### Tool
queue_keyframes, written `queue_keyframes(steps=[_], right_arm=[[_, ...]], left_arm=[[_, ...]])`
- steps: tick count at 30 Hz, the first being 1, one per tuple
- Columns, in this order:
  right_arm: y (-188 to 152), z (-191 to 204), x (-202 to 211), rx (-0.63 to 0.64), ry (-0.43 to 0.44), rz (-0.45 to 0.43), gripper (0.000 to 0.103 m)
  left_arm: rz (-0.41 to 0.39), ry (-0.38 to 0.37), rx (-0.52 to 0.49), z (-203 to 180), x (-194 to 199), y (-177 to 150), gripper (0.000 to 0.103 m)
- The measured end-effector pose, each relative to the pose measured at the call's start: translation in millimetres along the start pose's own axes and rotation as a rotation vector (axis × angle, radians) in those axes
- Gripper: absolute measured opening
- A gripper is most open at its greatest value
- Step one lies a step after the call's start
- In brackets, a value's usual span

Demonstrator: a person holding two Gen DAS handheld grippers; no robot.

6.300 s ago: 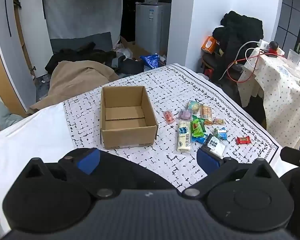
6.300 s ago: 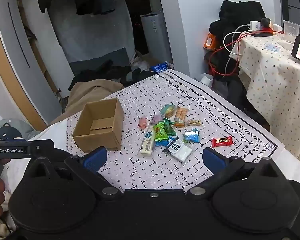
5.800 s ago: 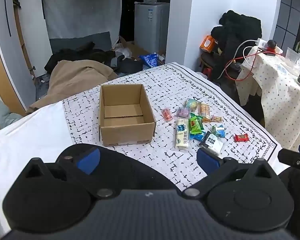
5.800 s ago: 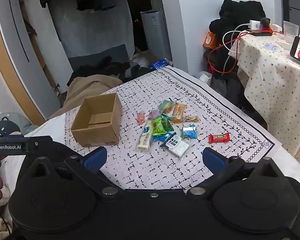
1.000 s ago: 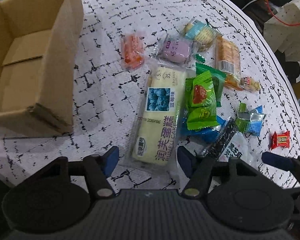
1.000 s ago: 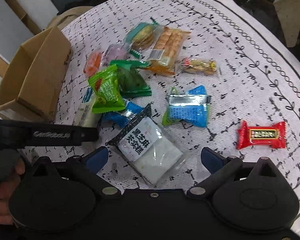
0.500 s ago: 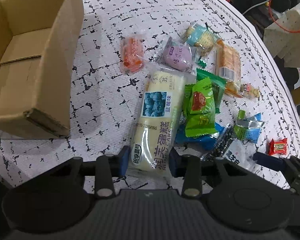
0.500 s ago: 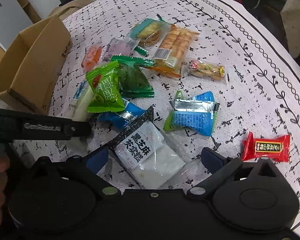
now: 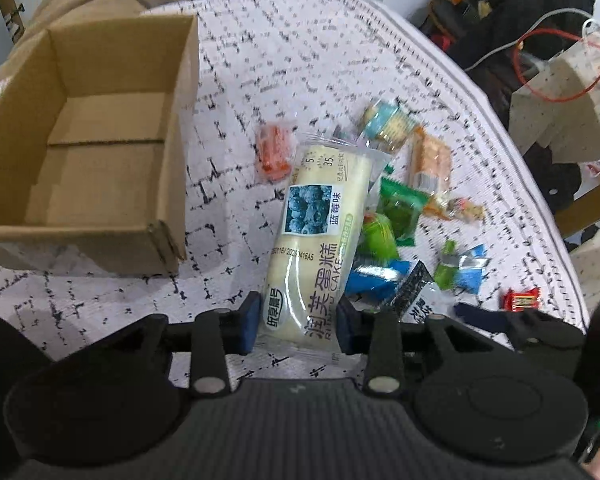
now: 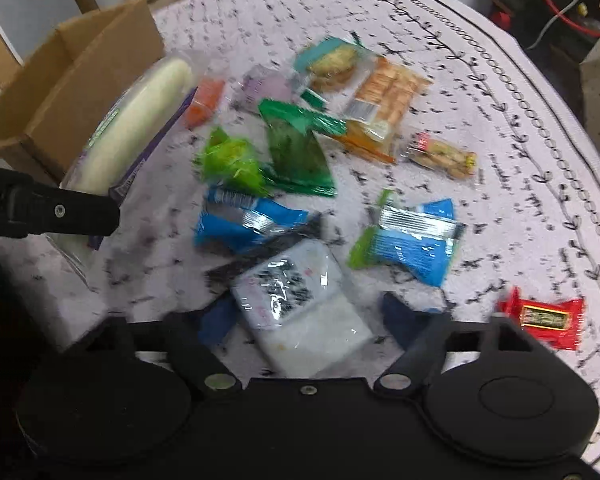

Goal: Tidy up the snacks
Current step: 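Carry both packets into the cardboard box and open both grippers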

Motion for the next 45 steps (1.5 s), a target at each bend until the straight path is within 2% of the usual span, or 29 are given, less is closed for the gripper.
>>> queue_keyframes(steps=[2,5,16,24,31,45], right_arm=[[-1.2,-0.2,4.5,-0.009,0.015,-0.005,0.062],[-2.9,2.5,15.6,-0.008,0.027,-0.029,0.060],[11.4,23.7,65.4,0.030,-0.001,-0.152,0.060],[36.2,56.9,92.9,0.033,0.046,-0.225,0.060],[55.0,87.8,98.1,0.029,0.069,-0.252,0.060],[93.6,139.4,76.4,0.016,0.097,-0.260,0.060]], left_arm=[[-0.018,-0.002,0.004,1.7,10.4,-0.7,0.037],[-0.045,-0.002,0.010,5.2,25.6,-1.5,0.037],[-0.132,-0.001,0.035,22.2,71.8,-3.4,0.037],[-0.187,0.011,0.090,55.8,92.7,1.0,0.037],[-0.212,0.028,0.133,90.8,98.7,5.4,0.037],[-0.227,0.037,0.200,154.8,85.0,30.5,0.037]])
Point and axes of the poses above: each gripper's, at about its wrist camera, not at the fingertips, and x roughly against the way its jaws point, z to its left, y to its top, the point moved 3 cm from there along -x, roughly the way its jaws point, and after that the axes turned 8 degrees about -x, right-handed, at the moved point
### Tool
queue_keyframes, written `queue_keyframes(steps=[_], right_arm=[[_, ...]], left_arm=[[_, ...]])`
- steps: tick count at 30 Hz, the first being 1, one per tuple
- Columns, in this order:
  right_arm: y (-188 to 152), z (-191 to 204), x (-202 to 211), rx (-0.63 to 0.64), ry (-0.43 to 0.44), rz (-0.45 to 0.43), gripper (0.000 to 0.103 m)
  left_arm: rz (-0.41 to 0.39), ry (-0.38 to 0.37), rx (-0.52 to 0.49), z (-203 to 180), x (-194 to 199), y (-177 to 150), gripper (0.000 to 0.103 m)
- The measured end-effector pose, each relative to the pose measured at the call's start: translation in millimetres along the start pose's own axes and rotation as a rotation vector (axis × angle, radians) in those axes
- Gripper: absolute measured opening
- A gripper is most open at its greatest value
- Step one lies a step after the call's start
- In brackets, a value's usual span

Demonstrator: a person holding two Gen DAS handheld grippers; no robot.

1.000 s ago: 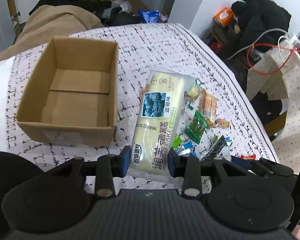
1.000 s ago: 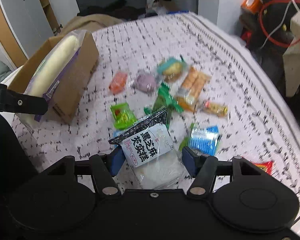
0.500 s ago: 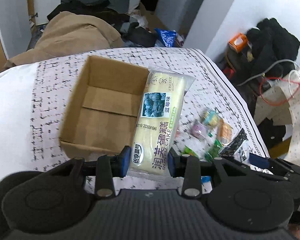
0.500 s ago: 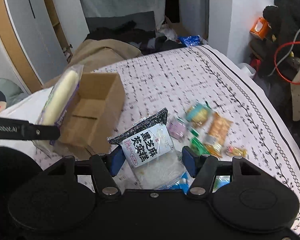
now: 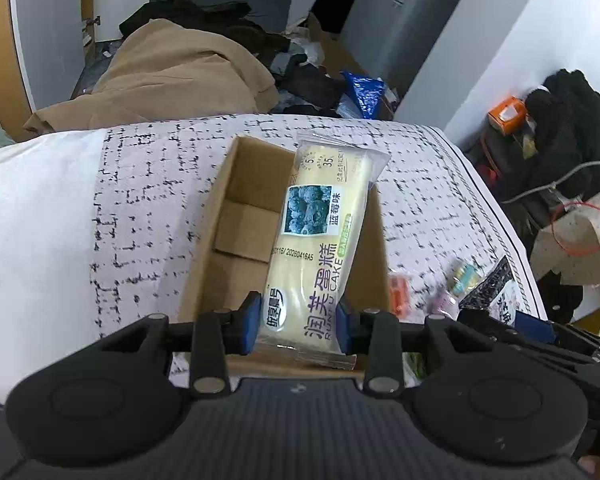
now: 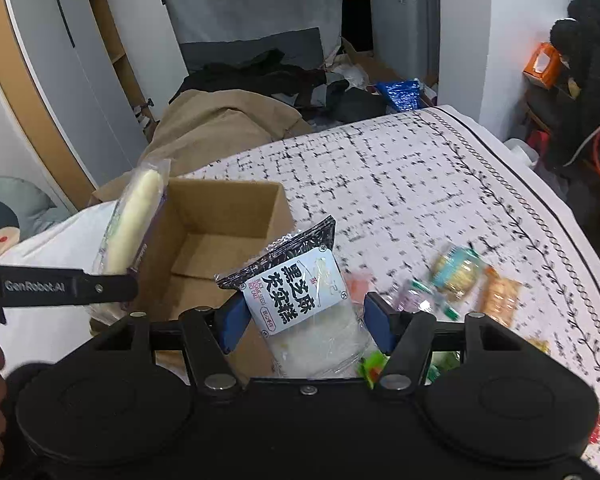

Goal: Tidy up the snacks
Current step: 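Carry both packets into the cardboard box and open both grippers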

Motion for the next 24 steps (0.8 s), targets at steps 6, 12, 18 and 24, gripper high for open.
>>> queue_keyframes(steps=[6,12,18,24], right_arm=[[15.3,14.1,-22.3,-0.012,0.019,-0.001,0.060],[26.1,26.0,-43.6,-0.026,0.023,0.011,0.060],[34.7,38.3,-58.8,-0.036,0.042,0.016,0.060],[50.6,42.1,-64.7,-0.080,0.071,-0.009,0.064]], left_arm=[[0.015,-0.004,0.007,12.8,-17.9,12.2,0.037],[0.021,-0.002,0.018,19.8,-33.3,19.2,0.037],[0.018,0.024,0.014,23.6,-39.4,25.4,0.041],[-0.002,0.033,0.025,28.2,-30.7,28.9,0.046]])
Point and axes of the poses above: each gripper's, at about its wrist camera, not at the fingertips, and x roughly against the way its jaws point, z to its left, y to its top, the point moved 3 cm from there along -x, roughly the way its jaws point, and after that the axes turned 8 degrees about -x, right-handed, at the moved point
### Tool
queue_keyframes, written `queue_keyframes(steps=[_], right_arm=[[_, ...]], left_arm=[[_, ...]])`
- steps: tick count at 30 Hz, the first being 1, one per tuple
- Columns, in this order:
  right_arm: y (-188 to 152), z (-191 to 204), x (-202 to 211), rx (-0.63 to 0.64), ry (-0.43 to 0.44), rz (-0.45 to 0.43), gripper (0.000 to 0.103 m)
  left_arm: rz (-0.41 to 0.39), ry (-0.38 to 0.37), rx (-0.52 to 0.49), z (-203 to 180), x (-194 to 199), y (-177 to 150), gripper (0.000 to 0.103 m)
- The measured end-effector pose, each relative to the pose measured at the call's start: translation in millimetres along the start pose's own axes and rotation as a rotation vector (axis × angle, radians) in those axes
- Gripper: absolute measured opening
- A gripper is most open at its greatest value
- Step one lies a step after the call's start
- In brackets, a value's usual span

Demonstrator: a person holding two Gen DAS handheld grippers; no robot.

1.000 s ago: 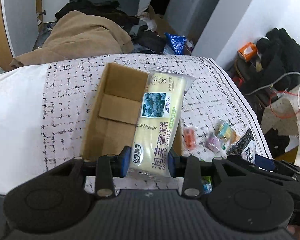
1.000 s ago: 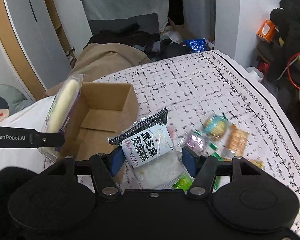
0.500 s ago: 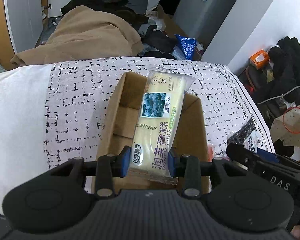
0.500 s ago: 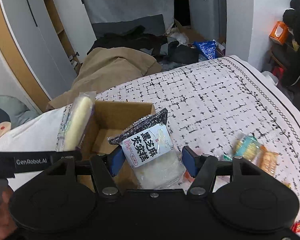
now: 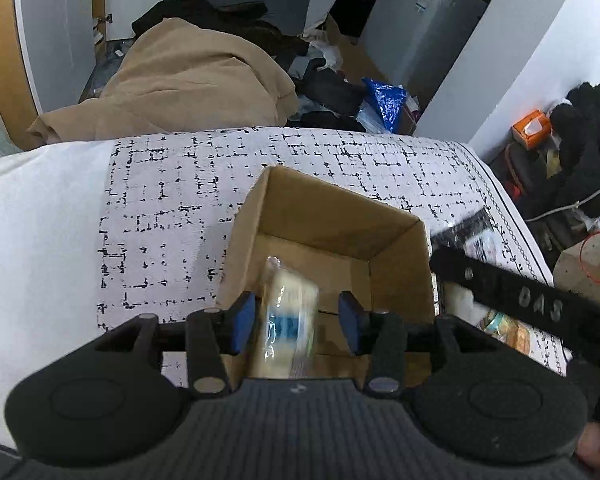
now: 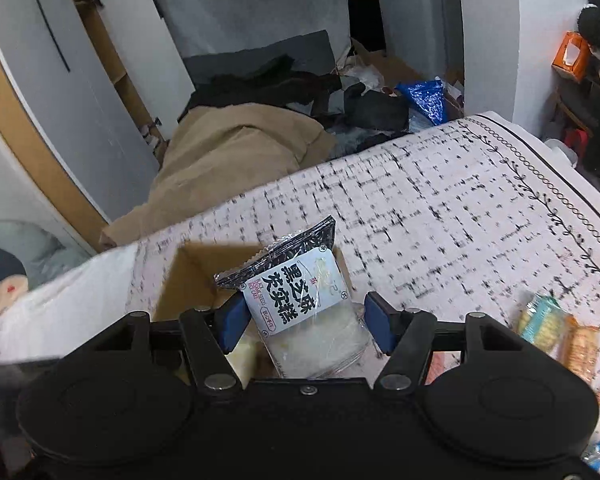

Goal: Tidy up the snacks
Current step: 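Carry both packets into the cardboard box and open both grippers, then move both grippers back over the remaining snacks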

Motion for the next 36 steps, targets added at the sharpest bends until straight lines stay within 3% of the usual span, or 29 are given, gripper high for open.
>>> queue_keyframes(steps=[5,11,24,30,36], right_arm=[[4.8,-2.8,9.5,-0.018,0.021,-0.027,0.083],[-4.6,-25.0,30.7,-0.026,-0.025,-0.016,0.086],[-43.3,-96.1,86.2,-0.088,-0.113,-0.002,0.093],[-54.6,-127.0,111.4,-0.112,-0.137,-0.020,0.097],[-65.3,-156.2,135.7,-0.119,-0.145,-0.039,0.099]], left_arm=[[0.005,0.028,0.002,1.1,6.6,-3.3,0.062],[0.014,0.043,0.003,-5.1,13.7,-10.9,0.079],[0.017,0.045,-0.045,-38.8,34.5,-27.1,0.091],[0.001,0.024,-0.070,-60.1,46.4,-34.8,0.103],[-0.002,0.001,-0.128,-89.4,53.8,-45.3,0.103]])
Point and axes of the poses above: each gripper's, at about its wrist camera, not at the fingertips, and x roughly against the way its jaws point, z to its left, y to its top, the point moved 3 cm from there along -x, roughly the way its jaws point, and after that the axes turned 8 degrees about -x, right-handed, at the moved point
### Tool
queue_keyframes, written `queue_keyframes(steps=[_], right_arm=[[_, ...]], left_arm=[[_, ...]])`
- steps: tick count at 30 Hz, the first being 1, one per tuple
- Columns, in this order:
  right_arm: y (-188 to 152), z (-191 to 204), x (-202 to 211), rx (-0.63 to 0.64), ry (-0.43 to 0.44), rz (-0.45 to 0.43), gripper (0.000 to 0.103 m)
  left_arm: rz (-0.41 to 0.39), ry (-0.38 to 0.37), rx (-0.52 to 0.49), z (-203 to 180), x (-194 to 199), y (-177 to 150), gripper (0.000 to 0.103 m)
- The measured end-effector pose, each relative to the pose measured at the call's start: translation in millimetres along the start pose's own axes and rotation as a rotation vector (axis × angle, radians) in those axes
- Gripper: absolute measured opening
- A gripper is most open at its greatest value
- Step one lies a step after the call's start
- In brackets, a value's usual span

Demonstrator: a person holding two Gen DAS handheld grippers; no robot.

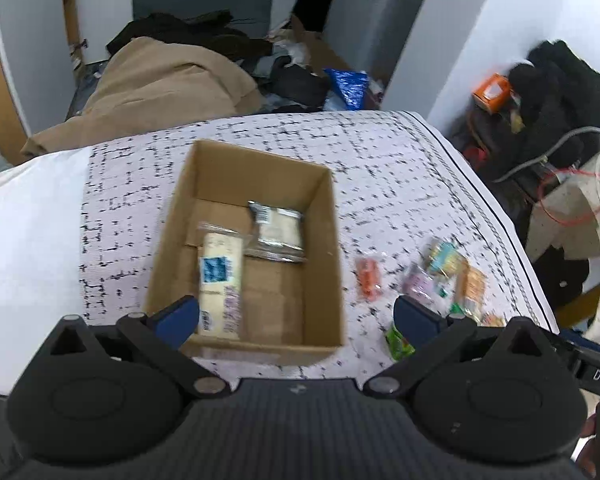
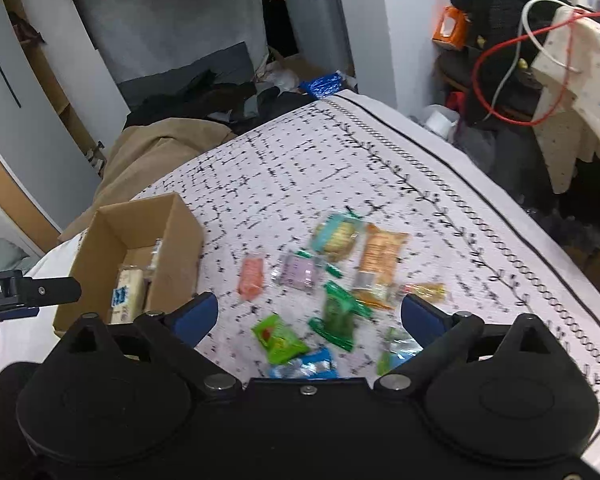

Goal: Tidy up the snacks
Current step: 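Move both grippers back over the remaining snacks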

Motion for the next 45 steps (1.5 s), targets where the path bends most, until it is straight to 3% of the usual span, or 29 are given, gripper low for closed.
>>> queue_keyframes(steps=[20,30,36,45], right_arm=[[-15.1,-88.9,29.4,-0.073,-0.013,0.003,0.103],[-27.1,-118.7,19.0,-0.167,-0.001,0.046,0.103],[-30.5,-141.0,12.2,-0.258,-0.018,0.057,0.103],[-35.6,-160.0,-2.5,-0.331,-0.023,0.095,0.101]], left_arm=[[-0.019,-0.024,-0.084,-79.1,12.5,-11.0,0.103],[0.045,0.003,-0.107,-106.8,-6.5,-31.1,0.103],[0.042,0.039,-0.113,-115.9,-13.8,-33.2,0.103],[0.062,0.018,-0.107,-136.5,-39.4,-42.6,0.102]])
Point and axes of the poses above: each gripper's, at about its wrist camera, not at the fingertips, and x roughly against the way its jaws point, z to its left, y to its top, the point moved 3 cm from there along -x, roughly the way its jaws point, and after that the axes turned 8 degrees about -x, right-handed, at the moved point
